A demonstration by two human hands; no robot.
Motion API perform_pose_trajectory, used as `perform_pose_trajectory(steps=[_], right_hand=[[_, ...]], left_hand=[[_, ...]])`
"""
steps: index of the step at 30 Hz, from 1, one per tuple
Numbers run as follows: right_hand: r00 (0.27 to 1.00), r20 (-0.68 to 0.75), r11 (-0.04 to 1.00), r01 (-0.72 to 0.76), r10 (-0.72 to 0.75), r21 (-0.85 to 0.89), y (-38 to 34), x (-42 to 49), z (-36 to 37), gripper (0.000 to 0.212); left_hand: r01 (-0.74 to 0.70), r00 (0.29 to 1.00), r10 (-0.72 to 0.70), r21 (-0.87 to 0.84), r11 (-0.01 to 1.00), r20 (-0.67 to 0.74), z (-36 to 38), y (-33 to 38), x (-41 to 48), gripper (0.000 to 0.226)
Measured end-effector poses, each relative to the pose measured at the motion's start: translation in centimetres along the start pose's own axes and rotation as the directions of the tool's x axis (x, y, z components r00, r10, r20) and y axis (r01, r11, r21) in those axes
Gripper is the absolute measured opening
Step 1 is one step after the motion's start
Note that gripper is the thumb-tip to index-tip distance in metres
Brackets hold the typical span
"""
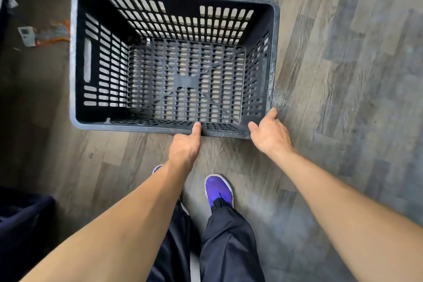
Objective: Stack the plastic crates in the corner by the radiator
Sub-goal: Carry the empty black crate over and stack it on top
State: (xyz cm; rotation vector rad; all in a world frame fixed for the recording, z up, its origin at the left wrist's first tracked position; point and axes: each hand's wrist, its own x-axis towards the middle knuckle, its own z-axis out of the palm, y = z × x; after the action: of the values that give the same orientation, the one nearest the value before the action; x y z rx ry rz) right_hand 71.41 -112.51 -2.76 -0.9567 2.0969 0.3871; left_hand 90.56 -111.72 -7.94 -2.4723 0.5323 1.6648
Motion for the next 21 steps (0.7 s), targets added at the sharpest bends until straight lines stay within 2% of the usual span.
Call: perform_pose_trajectory(steps=[3,5,8,10,13,17,21], right_hand=[[0.996,-0.026,0.987,-0.086,0.09,0.137,-0.3,2.3,-0.1,0.053],[0.992,-0.011,0.966,-0.123,0.129,0.226,0.0,4.0,0.0,0.039],[0.984,0.09,0.906,-0.177,0.154,0.383,0.5,5.5,-0.1,0.037],[0.979,0.128,0.889,-0.197,0.157,0.414,0.5,5.4,-0.2,0.038],[0.974,0.182,0.863,-0.208,0.138,0.461,0.4,4.3,0.2,0.041],[0.96,0.271,0.783,-0.224,0.073,0.581,-0.1,1.5,1.3,0.025],[0.924,0.38,0.69,-0.304,0.046,0.657,-0.2,-1.4,3.1,0.046]], left_hand=[[0.097,0.994,-0.071,-0.364,0.926,0.082,1.6,0.3,0.1,0.073],[0.102,0.993,-0.059,-0.493,0.864,0.101,2.7,0.6,0.4,0.06],[0.121,0.991,-0.055,-0.643,0.756,0.122,3.5,1.4,0.8,0.042],[0.146,0.988,-0.063,-0.714,0.685,0.142,3.5,1.6,0.6,0.038],[0.146,0.989,-0.081,-0.76,0.634,0.123,2.9,1.4,0.1,0.039],[0.082,0.996,-0.087,-0.788,0.611,0.035,0.3,0.8,-0.7,0.041],[0.062,0.992,-0.125,-0.817,0.573,-0.012,-2.6,0.2,-2.1,0.029]])
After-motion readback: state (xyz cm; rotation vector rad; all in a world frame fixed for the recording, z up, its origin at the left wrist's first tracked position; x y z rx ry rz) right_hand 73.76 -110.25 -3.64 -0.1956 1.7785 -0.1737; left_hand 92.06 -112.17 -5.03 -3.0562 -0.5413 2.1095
